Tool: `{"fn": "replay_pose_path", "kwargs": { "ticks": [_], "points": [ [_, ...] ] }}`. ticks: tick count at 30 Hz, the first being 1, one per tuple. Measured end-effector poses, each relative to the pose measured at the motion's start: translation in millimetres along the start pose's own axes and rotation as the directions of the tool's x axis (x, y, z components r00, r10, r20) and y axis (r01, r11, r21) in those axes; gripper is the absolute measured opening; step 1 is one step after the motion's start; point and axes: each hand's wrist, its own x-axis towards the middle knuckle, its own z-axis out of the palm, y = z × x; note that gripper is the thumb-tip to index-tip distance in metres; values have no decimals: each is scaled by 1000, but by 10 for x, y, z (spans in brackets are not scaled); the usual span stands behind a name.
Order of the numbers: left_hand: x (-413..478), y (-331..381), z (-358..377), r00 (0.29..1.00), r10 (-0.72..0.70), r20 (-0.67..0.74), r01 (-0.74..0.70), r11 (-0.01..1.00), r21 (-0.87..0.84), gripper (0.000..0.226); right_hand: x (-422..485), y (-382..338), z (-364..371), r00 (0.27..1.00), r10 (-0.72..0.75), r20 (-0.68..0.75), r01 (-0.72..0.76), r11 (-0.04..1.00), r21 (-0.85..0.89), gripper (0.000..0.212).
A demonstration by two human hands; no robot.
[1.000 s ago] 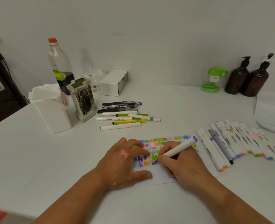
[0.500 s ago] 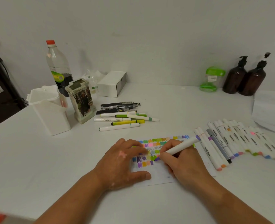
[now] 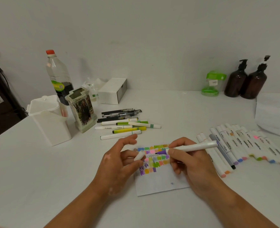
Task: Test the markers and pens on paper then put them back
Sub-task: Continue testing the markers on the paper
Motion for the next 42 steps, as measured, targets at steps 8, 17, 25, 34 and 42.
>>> {"fn": "replay_pose_path", "kwargs": {
  "ticks": [8,17,25,34,42],
  "points": [
    [-46,-9,-35,996,92,18,-93,994,64,24,-41,-54,46,998,-3,69,-1,998,64,16],
    [-52,16,-23,988,146,48,-151,979,138,27,-97,-50,90,993,-20,114,35,991,-133,22],
    [-51,5,-27,974,214,74,-224,954,199,31,-119,-66,112,993,6,119,26,964,-264,31],
    [-51,-23,-18,963,263,65,-271,932,240,25,-137,-81,140,991,-7,135,51,945,-323,30],
    [-6,7,-23,965,254,-57,-232,938,259,20,-66,-256,-90,975,59,216,-32,991,-130,41]
  ]
}}
